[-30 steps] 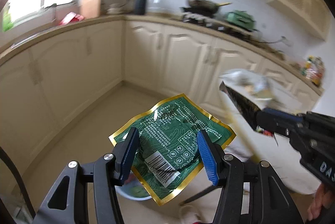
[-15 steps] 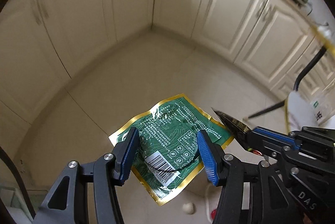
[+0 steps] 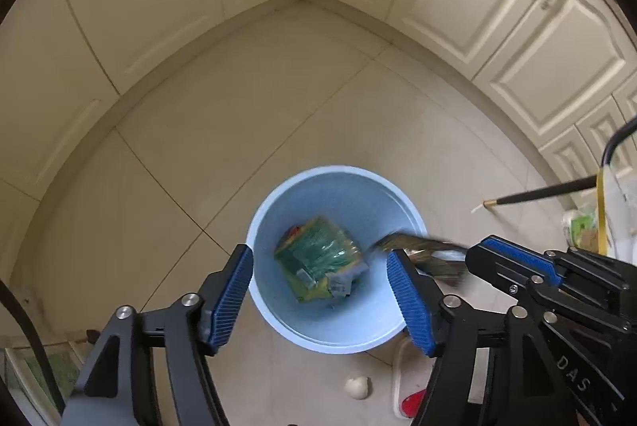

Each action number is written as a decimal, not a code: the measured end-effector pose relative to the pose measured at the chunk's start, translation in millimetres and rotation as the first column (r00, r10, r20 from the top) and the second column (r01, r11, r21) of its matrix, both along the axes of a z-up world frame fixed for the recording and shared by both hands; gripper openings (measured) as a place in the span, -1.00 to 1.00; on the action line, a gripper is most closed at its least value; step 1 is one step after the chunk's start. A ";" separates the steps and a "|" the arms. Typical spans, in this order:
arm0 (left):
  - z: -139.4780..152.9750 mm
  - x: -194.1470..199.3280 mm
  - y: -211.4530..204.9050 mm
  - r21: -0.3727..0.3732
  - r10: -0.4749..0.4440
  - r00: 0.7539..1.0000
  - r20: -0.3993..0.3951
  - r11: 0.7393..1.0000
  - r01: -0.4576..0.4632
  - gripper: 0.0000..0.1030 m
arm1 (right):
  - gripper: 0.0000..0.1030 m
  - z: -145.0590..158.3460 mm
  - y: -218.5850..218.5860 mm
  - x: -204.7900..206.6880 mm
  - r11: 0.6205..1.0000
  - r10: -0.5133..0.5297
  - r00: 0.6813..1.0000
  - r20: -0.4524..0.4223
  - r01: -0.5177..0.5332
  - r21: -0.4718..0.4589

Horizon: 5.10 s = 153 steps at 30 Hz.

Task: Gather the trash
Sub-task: 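Carry both items over the blue bin and open both tools to drop them, then move both tools back toward the table, then grasp the juice carton with the left tool while the right grasps the yellow packet, then carry carton and yellow packet over the blue bin and open both tools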

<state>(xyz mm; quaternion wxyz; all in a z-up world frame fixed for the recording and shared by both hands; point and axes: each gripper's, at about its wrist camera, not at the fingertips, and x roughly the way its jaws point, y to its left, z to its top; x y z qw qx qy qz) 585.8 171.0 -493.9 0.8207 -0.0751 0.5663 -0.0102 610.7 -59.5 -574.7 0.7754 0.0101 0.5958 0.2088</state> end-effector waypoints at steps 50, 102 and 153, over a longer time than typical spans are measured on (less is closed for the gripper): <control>317.9 -547.7 -251.5 0.190 -0.177 0.357 0.917 0.982 -0.002 0.99 | 1.00 492.8 -185.5 -431.7 0.880 -0.342 0.334 0.878 0.441 0.175; 317.1 -49.3 -357.6 0.243 -0.534 0.706 0.466 0.844 0.478 0.99 | 0.99 267.2 -451.1 -161.4 0.550 -0.771 0.571 0.281 0.820 -0.157; 373.3 -117.1 -189.1 0.063 -0.407 0.698 0.590 0.884 0.462 -0.13 | -0.78 412.3 -252.5 -199.5 0.912 -0.390 0.720 0.574 0.386 0.136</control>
